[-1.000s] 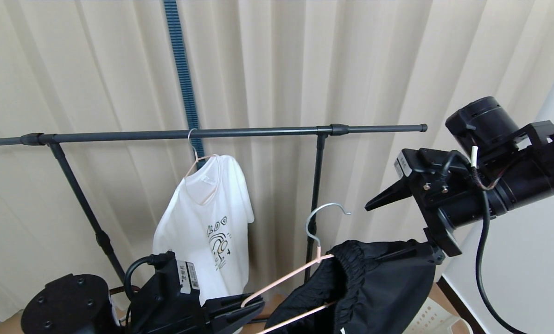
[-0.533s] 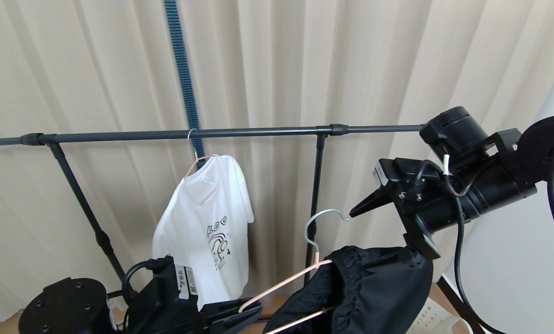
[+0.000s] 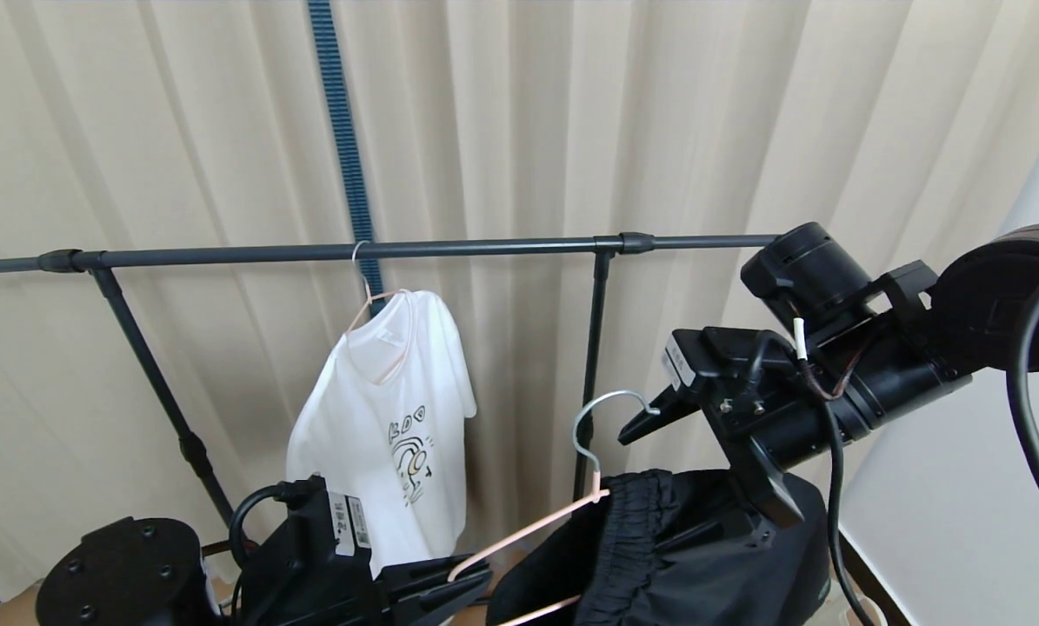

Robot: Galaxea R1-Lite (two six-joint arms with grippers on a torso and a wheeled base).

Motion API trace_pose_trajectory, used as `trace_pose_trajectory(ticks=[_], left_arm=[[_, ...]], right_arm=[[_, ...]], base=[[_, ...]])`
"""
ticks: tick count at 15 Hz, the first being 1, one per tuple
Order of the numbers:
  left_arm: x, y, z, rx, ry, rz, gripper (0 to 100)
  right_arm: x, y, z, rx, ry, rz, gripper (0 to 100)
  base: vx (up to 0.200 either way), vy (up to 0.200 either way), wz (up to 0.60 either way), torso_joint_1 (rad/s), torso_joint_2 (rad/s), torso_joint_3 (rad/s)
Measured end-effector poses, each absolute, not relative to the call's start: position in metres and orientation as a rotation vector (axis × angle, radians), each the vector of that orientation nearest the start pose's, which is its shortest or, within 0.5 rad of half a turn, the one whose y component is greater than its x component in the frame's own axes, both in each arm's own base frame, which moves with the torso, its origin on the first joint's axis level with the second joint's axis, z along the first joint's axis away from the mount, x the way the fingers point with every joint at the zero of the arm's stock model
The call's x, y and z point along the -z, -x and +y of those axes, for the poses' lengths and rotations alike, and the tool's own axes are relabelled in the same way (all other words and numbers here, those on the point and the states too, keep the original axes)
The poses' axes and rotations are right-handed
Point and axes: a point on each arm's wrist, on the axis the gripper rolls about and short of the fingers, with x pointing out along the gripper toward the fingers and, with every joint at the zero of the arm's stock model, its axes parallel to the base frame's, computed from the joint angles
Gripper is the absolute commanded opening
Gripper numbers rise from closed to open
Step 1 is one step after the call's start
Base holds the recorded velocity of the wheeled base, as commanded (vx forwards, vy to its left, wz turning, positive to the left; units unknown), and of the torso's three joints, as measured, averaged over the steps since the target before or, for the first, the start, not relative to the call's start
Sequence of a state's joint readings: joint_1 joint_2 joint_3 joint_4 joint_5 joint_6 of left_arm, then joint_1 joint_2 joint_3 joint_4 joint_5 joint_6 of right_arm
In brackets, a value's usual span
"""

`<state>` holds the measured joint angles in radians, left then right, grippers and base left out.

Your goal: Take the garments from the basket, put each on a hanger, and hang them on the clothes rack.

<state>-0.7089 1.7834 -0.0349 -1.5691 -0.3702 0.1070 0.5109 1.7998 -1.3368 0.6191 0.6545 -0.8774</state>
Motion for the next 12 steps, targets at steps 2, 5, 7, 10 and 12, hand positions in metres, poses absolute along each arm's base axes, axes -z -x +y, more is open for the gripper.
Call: trace_pose_trajectory(ticks=[2,5,7,10,12], left_arm=[[-0.09,-0.152,-0.139,1.078,-0.128,0.127,0],[-0.091,-0.155,-0.137,1.061,-0.127,0.124,0],[-0.091,-0.156,-0.136,1.053,-0.126,0.122,0],[-0.091,-0.156,-0.135,1.05,-0.126,0.122,0],[-0.092,-0.156,-0.136,1.052,-0.126,0.117,0]], right_arm=[[-0.196,-0.256,0.161,-1.463,0.612,0.599,100],[-0.202,-0.25,0.155,-1.44,0.586,0.61,100],[-0.208,-0.243,0.15,-1.421,0.564,0.614,100],[-0.215,-0.236,0.146,-1.41,0.556,0.601,100],[-0.214,-0.235,0.145,-1.41,0.557,0.599,100]], base=[[0.0,0.0,0.0,0.0,0.0,0.0],[0.0,0.0,0.0,0.0,0.0,0.0],[0.0,0.0,0.0,0.0,0.0,0.0],[0.0,0.0,0.0,0.0,0.0,0.0],[0.0,0.0,0.0,0.0,0.0,0.0]])
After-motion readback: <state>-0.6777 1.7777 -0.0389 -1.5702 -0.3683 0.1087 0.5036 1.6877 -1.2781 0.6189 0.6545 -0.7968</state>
